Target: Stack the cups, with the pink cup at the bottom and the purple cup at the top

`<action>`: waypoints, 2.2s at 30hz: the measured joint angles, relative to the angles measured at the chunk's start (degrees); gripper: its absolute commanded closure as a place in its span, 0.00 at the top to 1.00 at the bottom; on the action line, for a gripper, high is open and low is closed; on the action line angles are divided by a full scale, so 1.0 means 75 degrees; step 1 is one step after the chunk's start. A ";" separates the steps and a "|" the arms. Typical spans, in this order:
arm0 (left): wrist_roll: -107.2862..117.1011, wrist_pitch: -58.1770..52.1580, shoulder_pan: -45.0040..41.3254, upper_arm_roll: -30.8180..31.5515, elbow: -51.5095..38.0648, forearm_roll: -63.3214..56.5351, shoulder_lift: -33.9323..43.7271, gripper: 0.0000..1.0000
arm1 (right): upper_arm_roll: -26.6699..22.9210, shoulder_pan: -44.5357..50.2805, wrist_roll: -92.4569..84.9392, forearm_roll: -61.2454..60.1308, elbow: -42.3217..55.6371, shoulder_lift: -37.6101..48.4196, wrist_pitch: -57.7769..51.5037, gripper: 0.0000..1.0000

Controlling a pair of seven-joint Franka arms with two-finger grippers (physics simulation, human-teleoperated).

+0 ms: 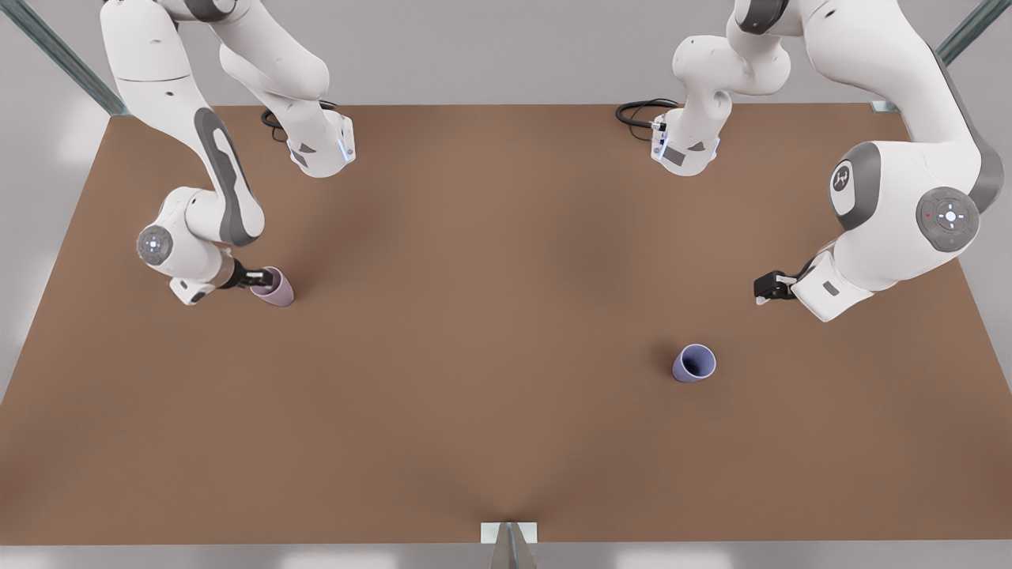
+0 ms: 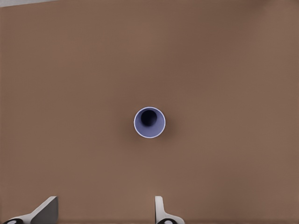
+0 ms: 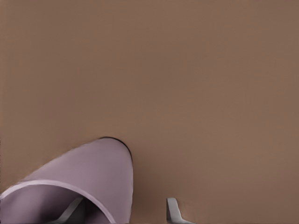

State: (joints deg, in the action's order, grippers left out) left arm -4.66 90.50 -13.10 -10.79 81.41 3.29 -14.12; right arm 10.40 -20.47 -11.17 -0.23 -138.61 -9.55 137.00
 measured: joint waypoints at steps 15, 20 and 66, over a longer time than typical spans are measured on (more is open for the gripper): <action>-0.0008 -0.0020 -0.0001 -0.0024 0.0000 -0.0003 -0.0005 1.00 | 0.0866 0.0216 -0.0334 -0.0011 0.2219 -0.0204 -0.0643 0.21; -0.0004 -0.0039 0.0001 -0.0035 0.0000 -0.0003 0.0010 1.00 | 0.1007 0.2716 0.0809 -0.0003 0.4868 -0.1338 -0.2021 0.21; 0.0260 0.4980 -0.0020 0.0057 0.2588 0.0817 -0.2683 0.42 | -0.0324 0.1420 0.6827 0.0150 0.6946 -0.0068 -0.4940 1.00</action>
State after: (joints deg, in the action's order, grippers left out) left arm -2.70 127.85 -13.25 -10.36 100.83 9.42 -34.24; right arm 7.97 -9.81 40.03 0.89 -86.51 -10.06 99.95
